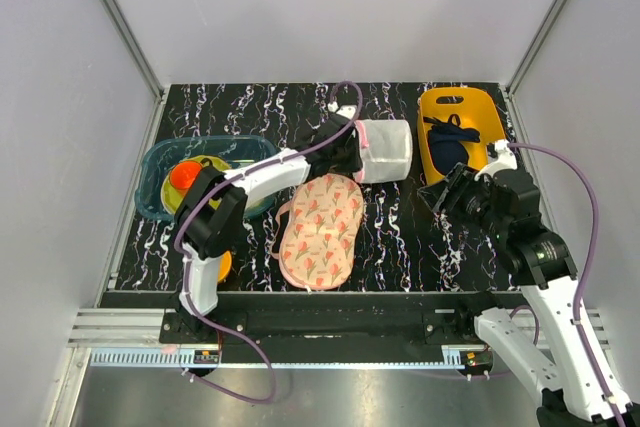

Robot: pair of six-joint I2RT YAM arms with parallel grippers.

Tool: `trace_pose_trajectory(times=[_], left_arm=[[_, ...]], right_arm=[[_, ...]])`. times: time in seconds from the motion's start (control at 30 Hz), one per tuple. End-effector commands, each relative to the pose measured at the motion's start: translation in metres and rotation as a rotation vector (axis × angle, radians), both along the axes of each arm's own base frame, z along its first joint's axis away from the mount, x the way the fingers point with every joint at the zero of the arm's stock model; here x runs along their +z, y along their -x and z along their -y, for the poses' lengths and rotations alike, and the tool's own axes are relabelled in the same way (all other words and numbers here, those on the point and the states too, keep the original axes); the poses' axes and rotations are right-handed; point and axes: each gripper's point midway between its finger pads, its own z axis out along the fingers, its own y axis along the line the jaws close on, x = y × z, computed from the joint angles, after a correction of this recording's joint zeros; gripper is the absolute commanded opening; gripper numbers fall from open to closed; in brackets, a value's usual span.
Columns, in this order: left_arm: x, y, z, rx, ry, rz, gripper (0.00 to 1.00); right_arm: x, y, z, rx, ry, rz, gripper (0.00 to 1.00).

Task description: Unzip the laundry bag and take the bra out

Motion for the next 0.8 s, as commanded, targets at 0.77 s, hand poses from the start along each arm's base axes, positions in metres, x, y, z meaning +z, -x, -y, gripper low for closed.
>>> trace_pose_trajectory(times=[0.77], left_arm=[[0.163,0.063,-0.028,-0.54,-0.135,0.645,0.0]], right_arm=[[0.033,-0.026,-0.063,0.231,-0.243,0.029,0.56]])
